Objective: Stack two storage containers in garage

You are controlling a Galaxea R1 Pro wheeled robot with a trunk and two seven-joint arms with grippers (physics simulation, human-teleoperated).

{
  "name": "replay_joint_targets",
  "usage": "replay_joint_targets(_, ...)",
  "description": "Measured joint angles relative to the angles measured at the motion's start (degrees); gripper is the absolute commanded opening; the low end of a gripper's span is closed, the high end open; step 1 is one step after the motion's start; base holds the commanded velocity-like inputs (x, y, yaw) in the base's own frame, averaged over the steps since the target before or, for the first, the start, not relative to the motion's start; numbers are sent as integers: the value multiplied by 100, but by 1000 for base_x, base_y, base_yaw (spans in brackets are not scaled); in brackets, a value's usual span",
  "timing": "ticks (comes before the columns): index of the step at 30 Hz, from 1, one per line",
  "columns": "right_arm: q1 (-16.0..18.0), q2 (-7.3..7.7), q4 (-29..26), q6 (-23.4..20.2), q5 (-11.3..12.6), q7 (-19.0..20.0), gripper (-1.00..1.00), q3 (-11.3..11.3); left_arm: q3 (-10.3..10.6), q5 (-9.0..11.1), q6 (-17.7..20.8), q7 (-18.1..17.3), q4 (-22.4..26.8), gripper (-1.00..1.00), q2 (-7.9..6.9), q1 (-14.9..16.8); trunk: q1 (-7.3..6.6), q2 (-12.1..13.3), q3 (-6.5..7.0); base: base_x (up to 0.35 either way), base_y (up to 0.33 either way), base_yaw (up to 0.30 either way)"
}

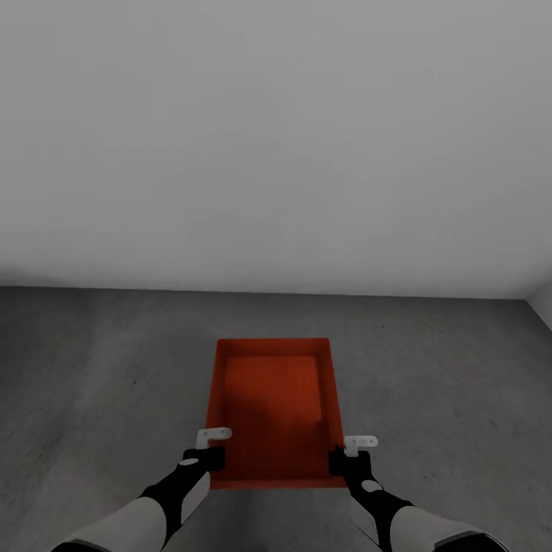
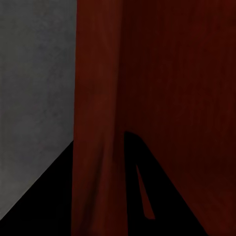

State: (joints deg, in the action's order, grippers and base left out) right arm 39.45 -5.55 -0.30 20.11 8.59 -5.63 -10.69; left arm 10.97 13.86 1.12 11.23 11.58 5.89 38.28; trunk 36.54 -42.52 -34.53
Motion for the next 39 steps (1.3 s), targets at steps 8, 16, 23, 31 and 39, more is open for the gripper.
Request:
replay_joint_targets(8,0,0,0,0,0,0,-100,0,1,0,1,0,1,-100,0,0,176,-321,-144,0,0,0)
replay_joint_targets(16,0,0,0,0,0,0,-100,1,2,0,2,0,2,-100,0,0,352,-643,-288,0,0,0)
replay_joint_targets(23,0,0,0,0,2,0,-100,0,2,0,2,0,2,-100,0,0,505,-924,-414,0,0,0)
replay_joint_targets(31,0,0,0,0,0,0,-100,1,2,0,2,0,2,-100,0,0,681,-1245,-557,0,0,0)
replay_joint_targets(39,0,0,1,0,0,0,-100,1,2,0,2,0,2,-100,0,0,857,-1566,-701,0,0,0)
